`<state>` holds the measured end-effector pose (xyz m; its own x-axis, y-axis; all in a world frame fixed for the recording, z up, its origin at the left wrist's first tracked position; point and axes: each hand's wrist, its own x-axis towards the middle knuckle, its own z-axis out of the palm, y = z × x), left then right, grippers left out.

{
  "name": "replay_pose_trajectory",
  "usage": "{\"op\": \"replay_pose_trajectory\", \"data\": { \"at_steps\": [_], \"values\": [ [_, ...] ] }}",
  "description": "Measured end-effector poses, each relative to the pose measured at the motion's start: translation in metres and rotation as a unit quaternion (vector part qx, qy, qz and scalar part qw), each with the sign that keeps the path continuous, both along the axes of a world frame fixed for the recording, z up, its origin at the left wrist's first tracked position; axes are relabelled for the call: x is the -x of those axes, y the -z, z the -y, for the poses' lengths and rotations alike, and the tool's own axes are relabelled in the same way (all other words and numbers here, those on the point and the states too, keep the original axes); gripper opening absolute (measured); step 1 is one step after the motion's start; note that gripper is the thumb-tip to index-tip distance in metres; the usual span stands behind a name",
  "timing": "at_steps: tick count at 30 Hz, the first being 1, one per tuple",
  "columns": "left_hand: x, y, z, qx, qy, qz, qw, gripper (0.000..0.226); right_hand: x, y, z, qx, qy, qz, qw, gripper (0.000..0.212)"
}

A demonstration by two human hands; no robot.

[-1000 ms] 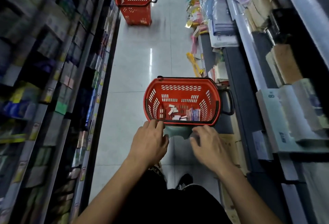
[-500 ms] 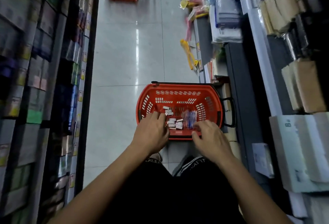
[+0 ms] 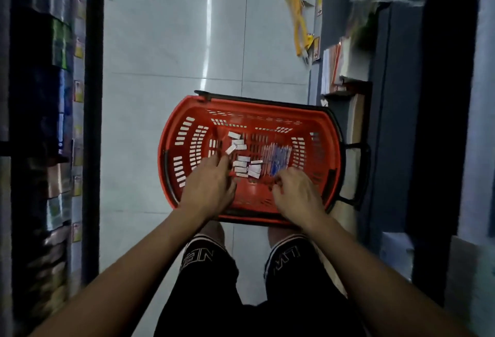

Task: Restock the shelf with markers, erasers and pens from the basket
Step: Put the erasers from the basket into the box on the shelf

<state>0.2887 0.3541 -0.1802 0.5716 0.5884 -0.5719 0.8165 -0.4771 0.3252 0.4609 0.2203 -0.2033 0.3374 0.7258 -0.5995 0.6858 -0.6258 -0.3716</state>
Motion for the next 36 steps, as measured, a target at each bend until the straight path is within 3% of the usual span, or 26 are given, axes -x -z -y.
{"op": "replay_pose_trajectory", "data": {
  "at_steps": [6, 9, 13, 17, 21, 23, 26, 29, 32, 36],
  "values": [
    [-0.003, 0.145, -0.007, 0.119, -0.116, -0.048, 0.985, 0.031, -0.012, 0.147, -0.029, 0.084, -0.021, -0.021, 0.996, 0.024],
    [-0.006, 0.208, -0.01, 0.194, -0.251, -0.06, 0.947, 0.011, -0.008, 0.215, -0.041, 0.108, -0.058, -0.017, 0.992, 0.02],
    [-0.007, 0.276, -0.007, 0.25, -0.381, -0.05, 0.889, 0.019, 0.0, 0.286, -0.049, 0.097, -0.133, 0.042, 0.985, 0.027],
    [-0.012, 0.309, -0.004, 0.278, -0.448, -0.038, 0.849, 0.038, 0.003, 0.331, -0.047, 0.089, -0.18, 0.072, 0.977, 0.027],
    [-0.017, 0.317, -0.001, 0.275, -0.486, -0.018, 0.829, 0.026, 0.006, 0.339, -0.046, 0.077, -0.183, 0.089, 0.976, 0.029],
    [-0.019, 0.315, -0.002, 0.277, -0.501, -0.011, 0.82, 0.024, 0.009, 0.33, -0.045, 0.052, -0.121, 0.073, 0.989, 0.028],
    [-0.023, 0.308, -0.011, 0.322, -0.541, -0.008, 0.777, 0.03, 0.017, 0.31, -0.048, 0.019, 0.071, -0.05, 0.996, 0.018],
    [-0.027, 0.298, -0.02, 0.445, -0.551, 0.028, 0.706, 0.022, 0.038, 0.291, -0.052, 0.019, 0.22, -0.203, 0.954, 0.013],
    [-0.024, 0.29, -0.018, 0.495, -0.554, 0.019, 0.669, 0.032, 0.05, 0.281, -0.05, 0.018, 0.216, -0.243, 0.946, 0.014],
    [-0.023, 0.292, -0.02, 0.466, -0.573, 0.011, 0.674, 0.024, 0.037, 0.288, -0.046, -0.014, 0.11, -0.126, 0.986, 0.01]
  ]
}}
